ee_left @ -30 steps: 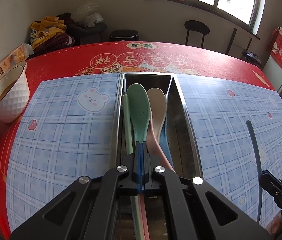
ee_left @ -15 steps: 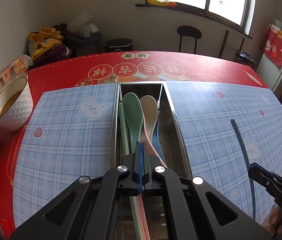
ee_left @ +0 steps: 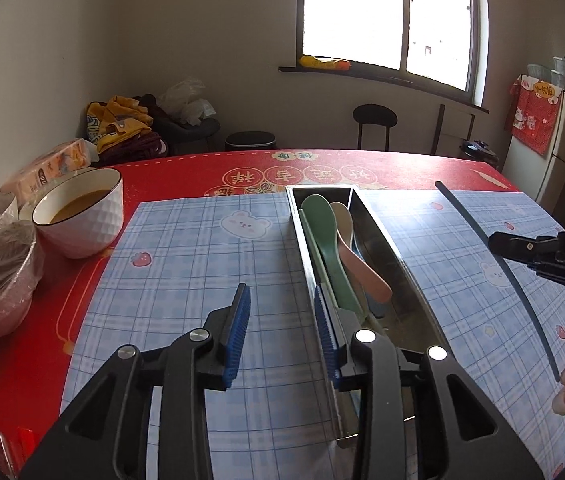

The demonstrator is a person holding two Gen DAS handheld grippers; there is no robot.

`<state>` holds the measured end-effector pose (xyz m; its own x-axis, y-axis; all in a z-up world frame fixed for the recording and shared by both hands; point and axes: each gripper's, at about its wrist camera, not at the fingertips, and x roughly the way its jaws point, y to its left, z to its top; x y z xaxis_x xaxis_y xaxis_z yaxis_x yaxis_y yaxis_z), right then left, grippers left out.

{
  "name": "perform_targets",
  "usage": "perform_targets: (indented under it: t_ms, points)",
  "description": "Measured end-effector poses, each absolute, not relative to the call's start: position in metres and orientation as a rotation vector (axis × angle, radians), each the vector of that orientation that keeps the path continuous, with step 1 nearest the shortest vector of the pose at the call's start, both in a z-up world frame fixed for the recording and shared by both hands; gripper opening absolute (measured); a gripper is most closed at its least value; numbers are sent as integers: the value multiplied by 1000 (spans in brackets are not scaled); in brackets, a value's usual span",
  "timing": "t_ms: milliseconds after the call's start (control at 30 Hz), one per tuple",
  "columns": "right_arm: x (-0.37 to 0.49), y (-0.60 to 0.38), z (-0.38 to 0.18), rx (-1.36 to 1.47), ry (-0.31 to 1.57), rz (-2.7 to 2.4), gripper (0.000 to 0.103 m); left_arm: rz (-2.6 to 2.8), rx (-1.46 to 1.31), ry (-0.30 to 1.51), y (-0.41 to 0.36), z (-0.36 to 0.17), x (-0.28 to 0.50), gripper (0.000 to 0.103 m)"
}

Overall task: Organize utensils
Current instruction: 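Lower the green stick into the steel tray with the left tool, then lower the blue stick into the steel tray and open the right tool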

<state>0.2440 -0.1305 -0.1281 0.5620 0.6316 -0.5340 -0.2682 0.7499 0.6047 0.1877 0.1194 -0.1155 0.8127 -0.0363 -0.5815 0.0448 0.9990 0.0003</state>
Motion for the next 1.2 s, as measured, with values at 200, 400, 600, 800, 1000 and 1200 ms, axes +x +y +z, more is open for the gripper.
perform_targets:
  t_ms: [200,400,600,800,1000,1200]
  points:
    - [266,-76,-119,481,867,570,6,-44,-7,598,135,-126,189,47]
    - [287,-30,-134,501,949,536,6,-35,-52,569,147,-125,186,81]
    - [296,-12,-151,519,1001,467,6,-3,-92,570,158,-122,186,90]
    - [301,-9,-164,533,1054,404,6,0,-114,567,161,-121,185,91]
    - [302,-8,-163,520,1078,429,8,-3,-132,574,164,-123,186,91]
    - [292,-21,-149,464,1050,435,8,-12,-142,567,165,-123,185,91]
